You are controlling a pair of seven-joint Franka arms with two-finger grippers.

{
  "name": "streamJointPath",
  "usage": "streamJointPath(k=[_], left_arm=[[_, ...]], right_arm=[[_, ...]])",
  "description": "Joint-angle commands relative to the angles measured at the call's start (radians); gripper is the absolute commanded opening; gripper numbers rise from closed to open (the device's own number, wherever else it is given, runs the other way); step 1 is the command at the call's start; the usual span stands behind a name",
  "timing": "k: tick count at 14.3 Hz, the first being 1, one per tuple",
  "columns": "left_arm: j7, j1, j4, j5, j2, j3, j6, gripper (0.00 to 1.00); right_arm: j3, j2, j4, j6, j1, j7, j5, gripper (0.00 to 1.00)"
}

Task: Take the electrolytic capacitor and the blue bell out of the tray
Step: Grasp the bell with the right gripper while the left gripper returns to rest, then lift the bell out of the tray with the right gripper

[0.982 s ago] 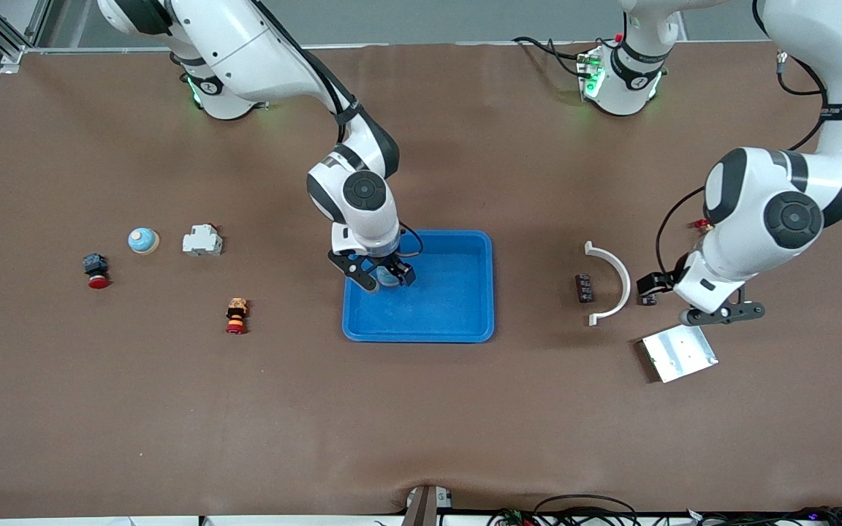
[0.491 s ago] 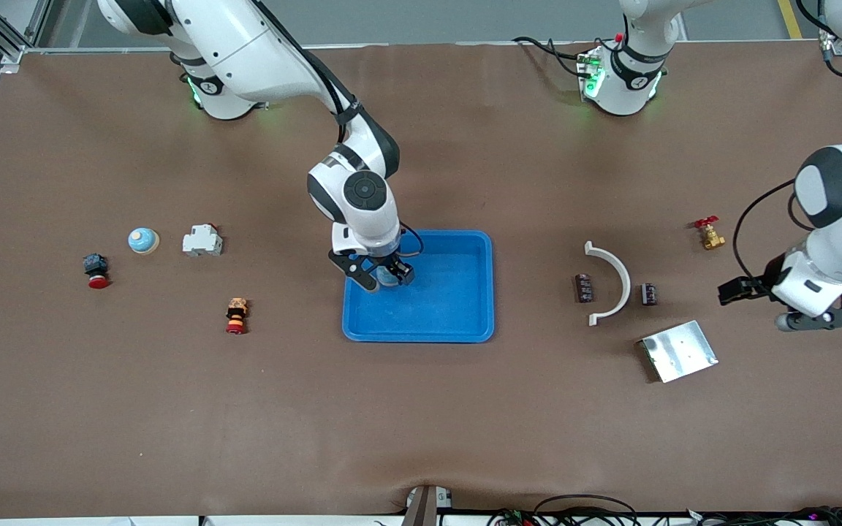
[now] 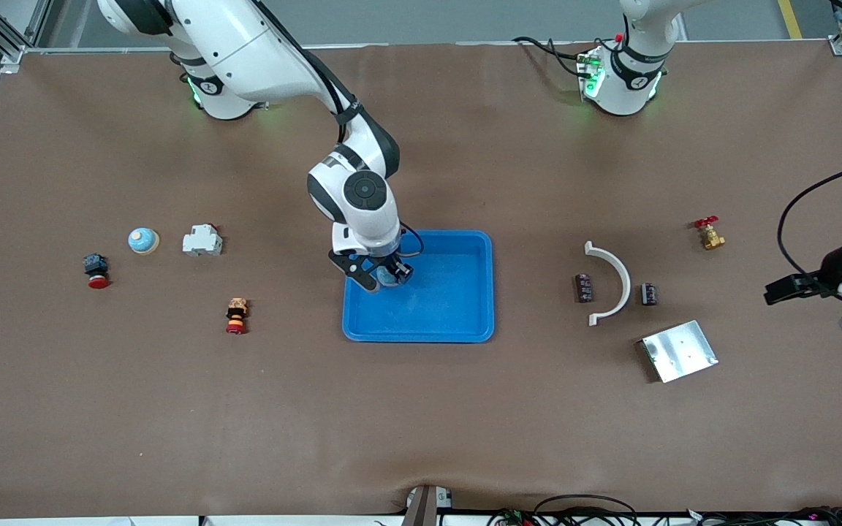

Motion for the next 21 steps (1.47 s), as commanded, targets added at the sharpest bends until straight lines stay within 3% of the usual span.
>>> streamJointPath(k=[1, 6, 11, 12, 15, 16, 21], left_arm=[[-0.001, 0.012, 0.054, -0.021, -0.052, -0.01, -0.112, 1.0], [-0.007, 0.044, 0.077, -0.108, -0.176, -0.001, -0.259, 1.0], [-0.014, 0.015, 0.227, -0.162, -0.202, 0.037, -0.523, 1.0], [-0.014, -0.034, 0.228, -0.175, -0.214, 0.086, -0.537, 1.0], [-0.019, -0.308, 0.225, -0.18, -0.267, 0.342, -0.536, 1.0], [-0.018, -0.342, 0.226, -0.142, -0.274, 0.365, -0.539, 1.0], [-0.099, -0.353, 0.214, -0.14, -0.259, 0.306, -0.54, 1.0]], right_arm=[[-0.012, 0.012, 0.022, -0.002, 0.011, 0.03, -0.017, 0.0], [-0.012, 0.004, 0.044, -0.018, 0.001, 0.019, -0.017, 0.0], [-0.012, -0.003, 0.044, -0.042, -0.016, 0.007, -0.018, 0.0], [-0.014, -0.006, 0.045, -0.05, -0.019, 0.005, -0.018, 0.0], [-0.014, -0.011, 0.068, -0.111, -0.03, -0.028, -0.018, 0.0], [-0.014, -0.023, 0.071, -0.126, -0.041, -0.041, -0.018, 0.0], [-0.008, -0.066, 0.07, -0.189, -0.088, -0.111, -0.007, 0.0]])
